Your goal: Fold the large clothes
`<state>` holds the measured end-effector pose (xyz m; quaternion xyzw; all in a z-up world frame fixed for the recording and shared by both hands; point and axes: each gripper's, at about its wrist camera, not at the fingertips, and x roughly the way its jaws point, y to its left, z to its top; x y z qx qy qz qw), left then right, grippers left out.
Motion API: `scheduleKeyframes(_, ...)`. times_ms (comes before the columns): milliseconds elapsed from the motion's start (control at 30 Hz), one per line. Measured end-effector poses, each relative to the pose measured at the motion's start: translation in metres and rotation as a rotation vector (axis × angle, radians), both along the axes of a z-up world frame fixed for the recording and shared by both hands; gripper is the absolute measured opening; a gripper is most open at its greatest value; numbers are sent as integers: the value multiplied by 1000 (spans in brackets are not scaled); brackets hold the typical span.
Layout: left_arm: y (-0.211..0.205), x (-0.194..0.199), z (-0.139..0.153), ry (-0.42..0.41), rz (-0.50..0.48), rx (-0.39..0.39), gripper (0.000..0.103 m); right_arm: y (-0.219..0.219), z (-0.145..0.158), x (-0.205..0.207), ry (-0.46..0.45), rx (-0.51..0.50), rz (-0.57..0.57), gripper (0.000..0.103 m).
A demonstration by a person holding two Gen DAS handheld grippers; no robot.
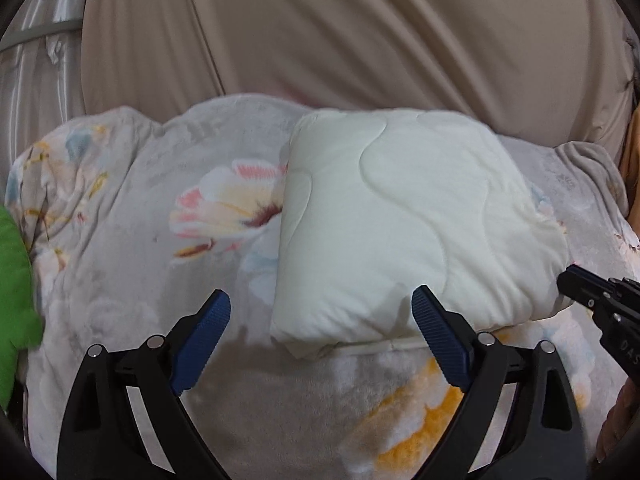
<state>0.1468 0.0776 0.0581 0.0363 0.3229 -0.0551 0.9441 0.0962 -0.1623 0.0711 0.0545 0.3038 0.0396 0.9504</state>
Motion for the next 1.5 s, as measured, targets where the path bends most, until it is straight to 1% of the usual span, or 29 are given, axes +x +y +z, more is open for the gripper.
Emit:
scheduleKeyframes(100,4,10,-14,34,23,2,91,-4,-17,23,55,-34,-25,0)
scheduleKeyframes(167,6,16,-24,60,27,-12,91,-9,-33,42,107,-21,-32,0)
scheduleKeyframes(267,3,19,-35,69,27,-5,91,-10,-50,59,137,-12,-36,0)
scheduleKeyframes(400,-7,22,-48,77,20,34,92,-3,-58,72,134,-48,-44,0)
scheduleKeyframes(567,-17,21,-57,83,12,57,92,-10,-62,79,122,2,-40,0)
scheduleKeyframes(667,-21,17,-56,66,29,86,92,-14,-60,72,88,32,-44,0)
scheduleKeyframes(767,-22,6,-51,31,44,89,92,-18,-49,50,40,77,-70,1)
scheduleKeyframes(800,-23,1,-50,22,51,86,93,-19,-45,43,29,80,-78,3)
scheduleKeyframes(867,-24,-6,-49,18,58,76,95,-16,-36,25,4,75,-94,12)
scheduleKeyframes(933,-25,-12,-50,25,67,64,95,-11,-30,8,-10,55,-117,50)
scheduleKeyframes(967,-25,-15,-50,28,68,60,95,-9,-30,-1,-18,38,-138,55)
scheduleKeyframes(1033,-28,-22,-51,27,74,62,95,-4,-34,-16,-20,2,-162,58)
scheduleKeyframes(1100,-31,-32,-50,12,78,68,95,0,-42,-26,0,-19,-170,62)
scheduleKeyframes(1200,-36,-46,-49,-6,79,70,95,3,-57,-38,48,0,-170,64)
scheduleKeyframes(1300,-41,-56,-51,1,76,69,95,0,-67,-43,77,21,-174,64)
scheduleKeyframes(1400,-44,-64,-52,-4,75,72,95,2,-67,-51,62,15,-186,68)
scheduleKeyframes(1500,-46,-71,-52,-9,79,78,95,9,-67,-56,53,-19,-192,69)
